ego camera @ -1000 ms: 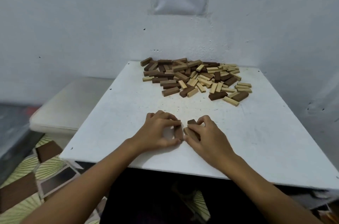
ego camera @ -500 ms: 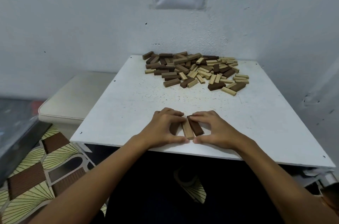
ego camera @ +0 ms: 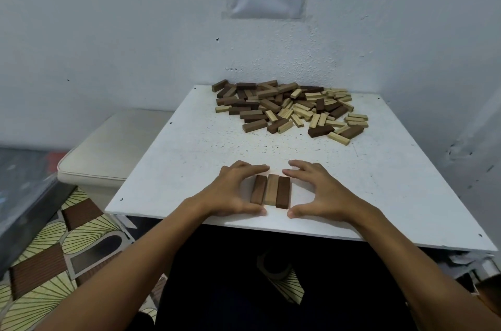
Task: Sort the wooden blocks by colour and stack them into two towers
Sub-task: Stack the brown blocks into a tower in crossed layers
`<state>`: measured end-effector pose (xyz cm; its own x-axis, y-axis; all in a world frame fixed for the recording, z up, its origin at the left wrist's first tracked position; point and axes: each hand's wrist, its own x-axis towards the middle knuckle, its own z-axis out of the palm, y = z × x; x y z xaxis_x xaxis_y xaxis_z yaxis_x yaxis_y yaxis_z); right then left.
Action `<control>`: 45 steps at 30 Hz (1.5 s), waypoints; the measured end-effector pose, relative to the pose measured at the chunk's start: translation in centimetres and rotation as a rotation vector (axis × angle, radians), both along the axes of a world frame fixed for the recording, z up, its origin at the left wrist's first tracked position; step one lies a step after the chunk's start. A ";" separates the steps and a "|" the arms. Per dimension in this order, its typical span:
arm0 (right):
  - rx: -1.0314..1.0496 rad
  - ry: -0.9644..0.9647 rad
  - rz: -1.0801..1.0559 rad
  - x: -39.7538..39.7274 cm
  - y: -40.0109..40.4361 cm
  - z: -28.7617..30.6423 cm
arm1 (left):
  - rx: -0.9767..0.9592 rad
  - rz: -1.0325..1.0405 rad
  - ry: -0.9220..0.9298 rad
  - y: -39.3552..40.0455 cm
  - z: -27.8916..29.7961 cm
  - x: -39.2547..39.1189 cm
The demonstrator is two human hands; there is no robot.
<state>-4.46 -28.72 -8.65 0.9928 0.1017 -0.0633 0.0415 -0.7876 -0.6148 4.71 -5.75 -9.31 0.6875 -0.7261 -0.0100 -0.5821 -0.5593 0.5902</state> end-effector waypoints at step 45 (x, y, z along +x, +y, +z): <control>0.174 -0.122 -0.043 0.5 1.2 -1.7 | -0.222 0.002 0.066 -0.8 -0.7 0.0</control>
